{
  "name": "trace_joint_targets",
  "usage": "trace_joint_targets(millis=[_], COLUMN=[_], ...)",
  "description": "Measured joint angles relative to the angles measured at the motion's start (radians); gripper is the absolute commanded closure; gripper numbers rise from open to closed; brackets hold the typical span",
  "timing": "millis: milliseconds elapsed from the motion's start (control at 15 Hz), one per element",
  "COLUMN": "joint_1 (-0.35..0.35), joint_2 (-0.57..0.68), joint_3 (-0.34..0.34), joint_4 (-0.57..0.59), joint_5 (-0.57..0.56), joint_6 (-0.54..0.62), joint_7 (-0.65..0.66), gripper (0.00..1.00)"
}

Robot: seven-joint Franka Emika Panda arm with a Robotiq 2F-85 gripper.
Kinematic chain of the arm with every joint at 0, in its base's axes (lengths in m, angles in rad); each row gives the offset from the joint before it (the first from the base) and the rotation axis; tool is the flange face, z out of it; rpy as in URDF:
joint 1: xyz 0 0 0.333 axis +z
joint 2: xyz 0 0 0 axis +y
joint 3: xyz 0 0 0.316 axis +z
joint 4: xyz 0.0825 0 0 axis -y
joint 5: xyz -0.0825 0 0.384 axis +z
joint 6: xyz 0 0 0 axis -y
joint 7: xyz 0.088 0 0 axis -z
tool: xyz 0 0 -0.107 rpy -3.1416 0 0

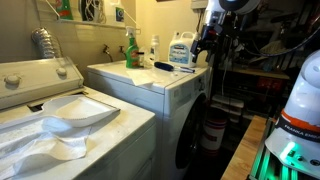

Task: Flip the small white cap over

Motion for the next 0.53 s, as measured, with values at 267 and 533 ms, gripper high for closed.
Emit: trace_joint_targets(millis=[267,533], joint_1=[0.002,0.015], joint_2=[0.182,0.352], joint_3=[0.0,-0.008], joint_4=[0.127,0.276], joint_5=[-0.014,-0.009], joint_6=[0.001,0.01], joint_7=[-0.01,-0.027], gripper=[0.0,0.0])
